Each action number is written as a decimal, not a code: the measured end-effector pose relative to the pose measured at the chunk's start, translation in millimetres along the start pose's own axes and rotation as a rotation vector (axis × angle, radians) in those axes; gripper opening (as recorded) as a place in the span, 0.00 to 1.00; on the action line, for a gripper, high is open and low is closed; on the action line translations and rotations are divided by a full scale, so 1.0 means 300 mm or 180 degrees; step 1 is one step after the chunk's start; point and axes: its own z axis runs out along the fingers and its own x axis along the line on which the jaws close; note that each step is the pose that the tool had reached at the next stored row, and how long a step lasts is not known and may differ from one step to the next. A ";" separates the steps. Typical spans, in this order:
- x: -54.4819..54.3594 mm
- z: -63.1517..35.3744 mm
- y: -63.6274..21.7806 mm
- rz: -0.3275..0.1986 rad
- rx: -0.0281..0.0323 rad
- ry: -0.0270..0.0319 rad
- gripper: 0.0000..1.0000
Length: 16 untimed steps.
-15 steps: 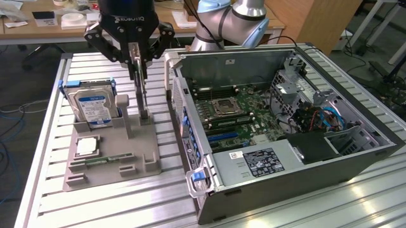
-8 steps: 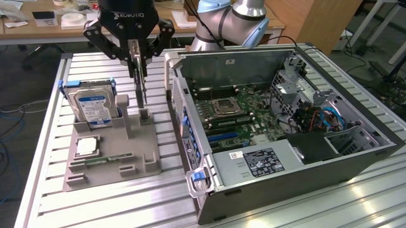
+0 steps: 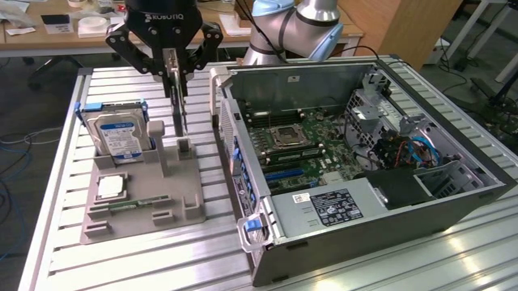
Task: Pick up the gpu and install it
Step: 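Pick up the gpu and move the gpu toward the slot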
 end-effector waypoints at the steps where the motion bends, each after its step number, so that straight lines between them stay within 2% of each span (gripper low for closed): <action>1: 0.000 0.000 0.000 0.0000 0.0000 0.0000 0.27; 8: -0.014 -0.005 0.001 0.0000 0.0000 0.0000 0.27; 16: -0.050 -0.010 0.002 0.0000 0.0000 0.0000 0.27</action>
